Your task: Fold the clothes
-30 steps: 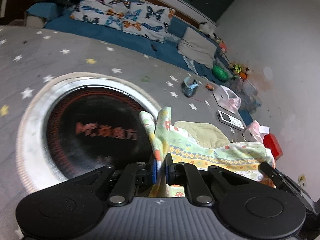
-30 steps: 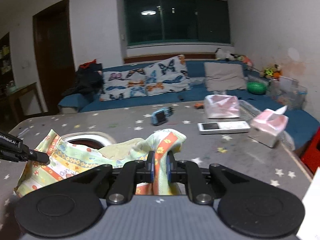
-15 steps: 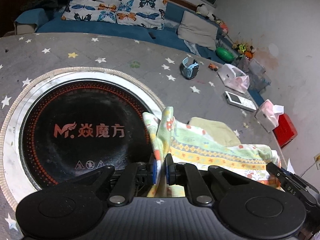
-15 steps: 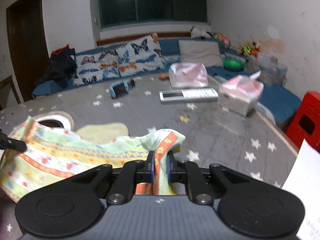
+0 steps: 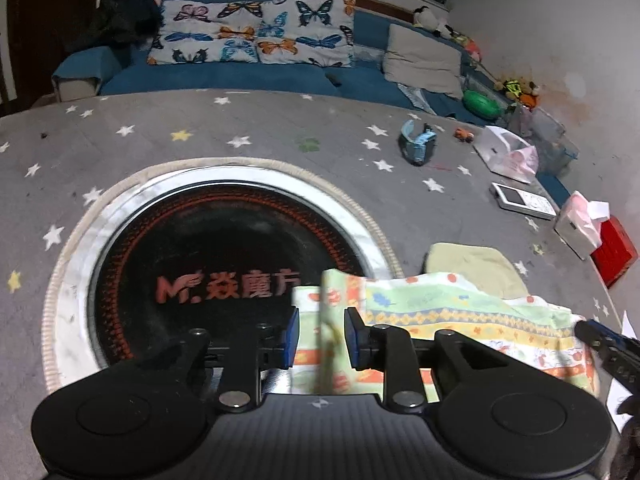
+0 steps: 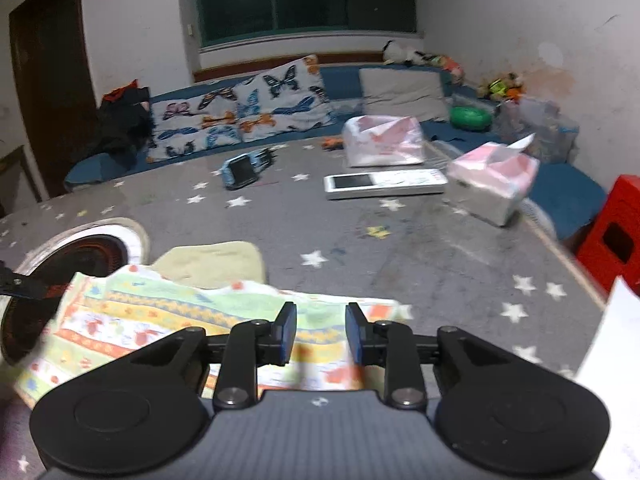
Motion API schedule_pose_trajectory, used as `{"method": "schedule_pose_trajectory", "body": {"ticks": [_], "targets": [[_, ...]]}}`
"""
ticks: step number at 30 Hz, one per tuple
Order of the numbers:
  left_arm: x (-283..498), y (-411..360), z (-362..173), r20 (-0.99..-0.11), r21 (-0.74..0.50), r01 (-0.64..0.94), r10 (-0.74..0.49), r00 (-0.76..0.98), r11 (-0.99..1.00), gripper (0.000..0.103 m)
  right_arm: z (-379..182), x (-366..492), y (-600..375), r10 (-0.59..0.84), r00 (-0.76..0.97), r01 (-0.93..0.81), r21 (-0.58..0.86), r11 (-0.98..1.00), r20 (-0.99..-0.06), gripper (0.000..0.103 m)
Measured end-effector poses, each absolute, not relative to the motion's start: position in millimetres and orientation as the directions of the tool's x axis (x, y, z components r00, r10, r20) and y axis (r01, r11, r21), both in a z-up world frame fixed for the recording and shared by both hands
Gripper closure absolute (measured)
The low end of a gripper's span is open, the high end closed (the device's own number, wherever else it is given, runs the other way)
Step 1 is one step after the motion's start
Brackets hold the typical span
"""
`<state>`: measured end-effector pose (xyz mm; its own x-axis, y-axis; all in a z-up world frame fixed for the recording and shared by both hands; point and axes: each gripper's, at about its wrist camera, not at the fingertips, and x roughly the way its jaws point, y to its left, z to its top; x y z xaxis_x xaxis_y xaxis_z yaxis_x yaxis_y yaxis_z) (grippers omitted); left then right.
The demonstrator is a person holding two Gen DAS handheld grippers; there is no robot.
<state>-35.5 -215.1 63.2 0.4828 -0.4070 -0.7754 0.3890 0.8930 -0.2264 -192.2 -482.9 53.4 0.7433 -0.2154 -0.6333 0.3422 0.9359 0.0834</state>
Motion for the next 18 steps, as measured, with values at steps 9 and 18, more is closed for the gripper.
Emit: {"method": "schedule_pose_trajectory", "body": {"ticks": [9,18], "targets": [[-37,-267,50,-0.791,-0.174,0.467,-0.405,0.458,0.867,0.069,32,-159,-471,-0.181,0.722,0.320,0.089,0.943,-0.668,0.066],[-52,-286,43,-0.785,-0.098,0.524,-0.389,0.482,0.846,0.060,36,-165,-463,-0.204,0.720,0.326,0.063,0.943,-0.664,0.051]]}}
